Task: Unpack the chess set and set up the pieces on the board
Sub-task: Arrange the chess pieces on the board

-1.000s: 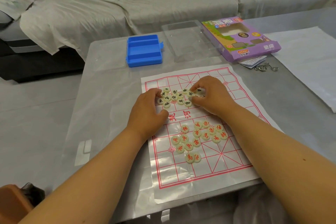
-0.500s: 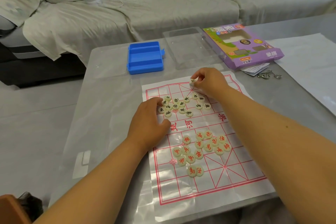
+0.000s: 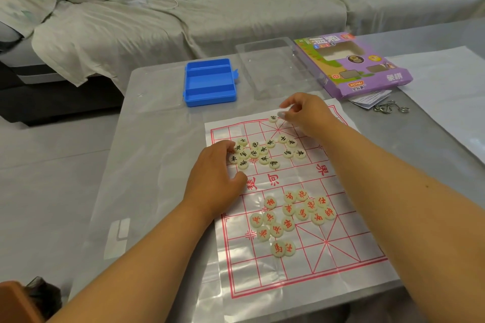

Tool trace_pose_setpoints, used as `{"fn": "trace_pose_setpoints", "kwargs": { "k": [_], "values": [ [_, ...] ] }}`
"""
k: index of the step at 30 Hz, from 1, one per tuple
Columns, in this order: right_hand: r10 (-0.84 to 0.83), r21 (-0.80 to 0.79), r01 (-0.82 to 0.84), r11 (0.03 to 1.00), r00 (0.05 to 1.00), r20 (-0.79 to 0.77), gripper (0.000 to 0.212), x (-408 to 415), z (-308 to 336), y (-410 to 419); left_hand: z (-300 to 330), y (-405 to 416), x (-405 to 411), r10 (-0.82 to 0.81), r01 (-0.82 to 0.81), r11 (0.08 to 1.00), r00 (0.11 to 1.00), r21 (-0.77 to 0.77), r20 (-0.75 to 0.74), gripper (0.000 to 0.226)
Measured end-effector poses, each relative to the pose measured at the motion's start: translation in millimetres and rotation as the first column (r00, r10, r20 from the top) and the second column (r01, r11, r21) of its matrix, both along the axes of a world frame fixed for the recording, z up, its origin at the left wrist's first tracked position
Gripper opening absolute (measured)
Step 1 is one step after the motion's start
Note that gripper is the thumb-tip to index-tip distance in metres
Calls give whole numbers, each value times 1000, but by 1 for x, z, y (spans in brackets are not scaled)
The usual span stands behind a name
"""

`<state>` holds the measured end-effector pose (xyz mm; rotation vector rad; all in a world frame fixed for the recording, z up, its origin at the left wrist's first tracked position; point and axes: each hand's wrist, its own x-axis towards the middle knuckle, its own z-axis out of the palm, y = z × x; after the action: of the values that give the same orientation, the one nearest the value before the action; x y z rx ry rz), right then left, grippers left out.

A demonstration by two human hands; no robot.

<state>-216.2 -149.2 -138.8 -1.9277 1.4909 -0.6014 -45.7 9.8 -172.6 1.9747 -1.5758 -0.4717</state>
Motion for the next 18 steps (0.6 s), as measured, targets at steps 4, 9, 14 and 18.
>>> {"fn": "trace_pose_setpoints", "kwargs": {
  "k": [4, 9, 14, 18],
  "values": [
    [49, 71, -42, 997, 994, -98, 24, -16, 3, 25, 0, 0, -1, 8, -8, 1000, 1000, 1, 4, 57],
    [42, 28, -37, 999, 977, -210, 38, -12, -3, 37, 1, 1, -1, 9, -9, 1000, 1000, 0, -2, 55],
    [14, -36, -22, 999, 977, -212, 31, -9, -9, 41, 0, 1, -1, 12, -12, 1000, 1000, -6, 8, 54],
    [8, -30, -14, 999, 980, -200, 29, -8, -11, 40, 1, 0, -2, 19, -19, 1000, 1000, -3, 15, 52]
  ]
}}
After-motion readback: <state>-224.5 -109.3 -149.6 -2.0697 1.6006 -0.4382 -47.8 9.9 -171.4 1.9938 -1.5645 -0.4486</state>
